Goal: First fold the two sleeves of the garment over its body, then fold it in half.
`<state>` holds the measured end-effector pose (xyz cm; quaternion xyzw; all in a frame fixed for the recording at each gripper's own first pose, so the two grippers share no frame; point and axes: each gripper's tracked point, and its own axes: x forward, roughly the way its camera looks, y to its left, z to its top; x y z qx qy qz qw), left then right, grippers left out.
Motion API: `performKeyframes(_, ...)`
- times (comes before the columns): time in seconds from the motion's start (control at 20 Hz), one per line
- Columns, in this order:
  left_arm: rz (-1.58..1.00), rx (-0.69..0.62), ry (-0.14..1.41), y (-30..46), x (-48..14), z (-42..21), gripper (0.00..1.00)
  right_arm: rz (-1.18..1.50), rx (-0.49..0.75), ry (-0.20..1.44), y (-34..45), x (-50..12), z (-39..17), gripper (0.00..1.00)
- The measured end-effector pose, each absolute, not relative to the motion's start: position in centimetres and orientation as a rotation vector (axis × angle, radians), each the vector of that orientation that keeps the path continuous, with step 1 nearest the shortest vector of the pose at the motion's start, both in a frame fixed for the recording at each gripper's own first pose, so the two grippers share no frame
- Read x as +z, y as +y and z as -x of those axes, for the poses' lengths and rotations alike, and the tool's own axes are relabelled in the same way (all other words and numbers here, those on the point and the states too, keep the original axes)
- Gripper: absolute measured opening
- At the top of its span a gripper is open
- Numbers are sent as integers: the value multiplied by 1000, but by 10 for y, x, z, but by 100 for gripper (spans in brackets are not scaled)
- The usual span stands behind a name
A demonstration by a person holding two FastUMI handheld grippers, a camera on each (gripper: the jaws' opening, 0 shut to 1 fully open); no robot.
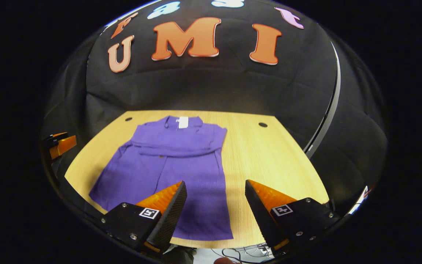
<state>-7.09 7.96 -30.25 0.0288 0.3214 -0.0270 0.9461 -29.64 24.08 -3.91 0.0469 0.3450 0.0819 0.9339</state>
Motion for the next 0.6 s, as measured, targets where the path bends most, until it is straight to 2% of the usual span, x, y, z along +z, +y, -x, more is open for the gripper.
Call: performKeyframes(0.6,-17,-24,1094,87,-435,159,97,-147,190,1025,248,-145,364,96)
